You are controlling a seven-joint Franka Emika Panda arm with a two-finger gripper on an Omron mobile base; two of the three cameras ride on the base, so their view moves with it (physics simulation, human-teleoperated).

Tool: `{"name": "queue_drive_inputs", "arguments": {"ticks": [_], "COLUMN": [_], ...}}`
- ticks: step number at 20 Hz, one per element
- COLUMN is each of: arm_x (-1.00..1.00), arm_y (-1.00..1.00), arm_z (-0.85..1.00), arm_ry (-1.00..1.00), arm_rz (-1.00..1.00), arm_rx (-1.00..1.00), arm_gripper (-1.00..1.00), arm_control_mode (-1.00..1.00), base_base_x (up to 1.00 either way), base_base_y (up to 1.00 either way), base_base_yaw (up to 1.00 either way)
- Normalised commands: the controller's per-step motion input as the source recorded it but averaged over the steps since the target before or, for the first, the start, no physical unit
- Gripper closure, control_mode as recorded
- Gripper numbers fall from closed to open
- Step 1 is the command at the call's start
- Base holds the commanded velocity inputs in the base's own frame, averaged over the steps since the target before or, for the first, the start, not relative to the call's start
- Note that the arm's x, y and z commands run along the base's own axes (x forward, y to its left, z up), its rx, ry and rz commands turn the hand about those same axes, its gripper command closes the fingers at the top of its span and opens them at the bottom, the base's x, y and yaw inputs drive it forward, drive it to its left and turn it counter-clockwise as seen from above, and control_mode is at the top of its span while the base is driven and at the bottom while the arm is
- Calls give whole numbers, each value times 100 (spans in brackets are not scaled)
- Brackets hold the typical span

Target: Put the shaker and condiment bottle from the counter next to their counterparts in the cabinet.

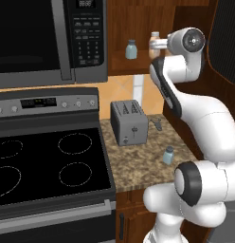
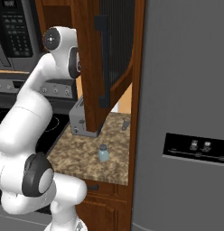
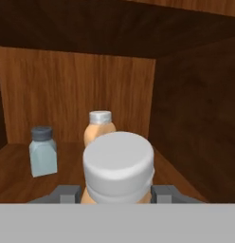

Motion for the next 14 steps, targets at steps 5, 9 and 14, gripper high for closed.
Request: {"name": "queue_drive_inputs", "arguments": {"ticks": [5,9,14], "arm_x": [53,36,11], "arm_y": [-4,-9,-12], "arm_z": [0,0,-3], "arm_ry": [0,0,0], "arm_rz": [0,0,0], "arm_rx": [0,0,0], "arm_gripper": [100,100,100], "arm_control_mode": [-100,-100,-100], "base_base_x": [0,0,0], "base_base_y": [0,0,0], "base_base_yaw": [0,0,0]}}
